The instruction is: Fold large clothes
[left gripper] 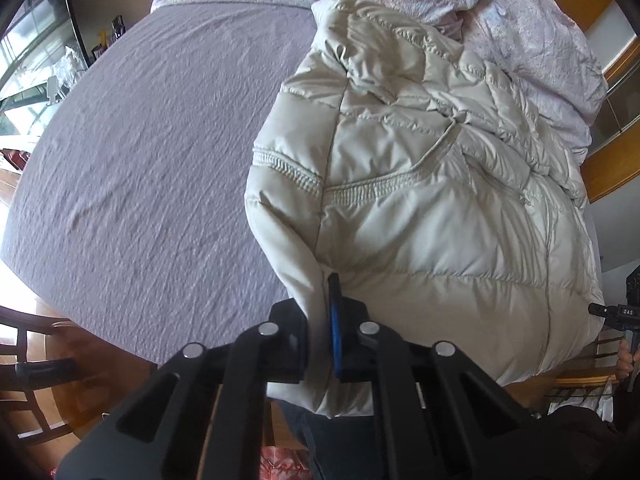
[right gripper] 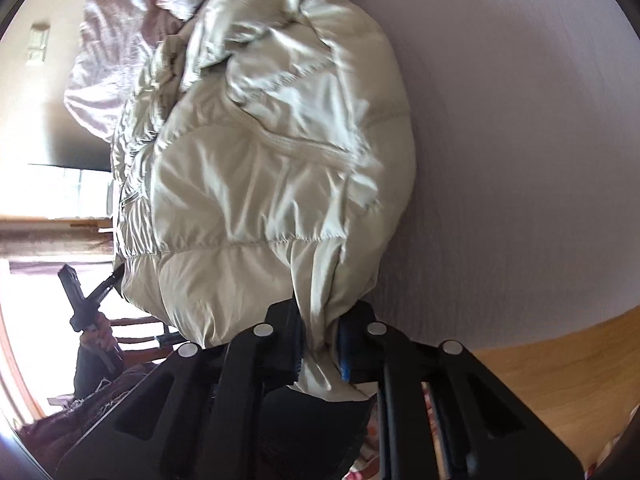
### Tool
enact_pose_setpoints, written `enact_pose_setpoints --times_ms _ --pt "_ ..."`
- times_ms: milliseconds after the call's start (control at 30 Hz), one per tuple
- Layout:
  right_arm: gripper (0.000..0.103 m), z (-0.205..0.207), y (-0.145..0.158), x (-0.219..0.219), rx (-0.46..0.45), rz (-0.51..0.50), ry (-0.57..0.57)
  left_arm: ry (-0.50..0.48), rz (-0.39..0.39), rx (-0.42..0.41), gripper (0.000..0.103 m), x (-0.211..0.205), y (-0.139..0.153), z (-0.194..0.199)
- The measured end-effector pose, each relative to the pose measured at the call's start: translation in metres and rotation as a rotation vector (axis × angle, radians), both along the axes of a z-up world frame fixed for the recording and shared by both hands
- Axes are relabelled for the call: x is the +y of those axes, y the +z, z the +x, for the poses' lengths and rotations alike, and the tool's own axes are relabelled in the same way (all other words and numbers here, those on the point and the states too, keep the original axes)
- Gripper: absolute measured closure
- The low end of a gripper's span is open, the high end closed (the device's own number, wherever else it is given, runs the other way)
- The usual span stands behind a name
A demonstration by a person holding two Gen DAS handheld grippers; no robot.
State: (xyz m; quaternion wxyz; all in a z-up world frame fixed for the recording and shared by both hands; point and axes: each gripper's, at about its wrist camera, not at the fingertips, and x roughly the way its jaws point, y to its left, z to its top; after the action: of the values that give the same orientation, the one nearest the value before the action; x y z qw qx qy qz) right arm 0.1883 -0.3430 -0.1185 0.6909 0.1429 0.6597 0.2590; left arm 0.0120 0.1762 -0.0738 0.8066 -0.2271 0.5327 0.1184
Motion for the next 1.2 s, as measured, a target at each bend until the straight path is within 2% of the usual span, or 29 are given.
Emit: enact_pose_setpoints --times_ms 200,700,1200 --pt "0.092 0.008 0.033 0.008 -0.122 0.026 0.035 0.023 0.010 -0.060 0.095 0.006 0.023 0.001" --pt "0.092 0.036 0.092 0.030 -0.349 -0.014 0.033 0.057 0.083 -0.196 0.095 0.020 0.079 0.030" --pt "0.092 0.102 0.154 0.069 -0.514 -0.060 -0.047 0.064 0.156 -0.301 0.095 0.040 0.134 0.103"
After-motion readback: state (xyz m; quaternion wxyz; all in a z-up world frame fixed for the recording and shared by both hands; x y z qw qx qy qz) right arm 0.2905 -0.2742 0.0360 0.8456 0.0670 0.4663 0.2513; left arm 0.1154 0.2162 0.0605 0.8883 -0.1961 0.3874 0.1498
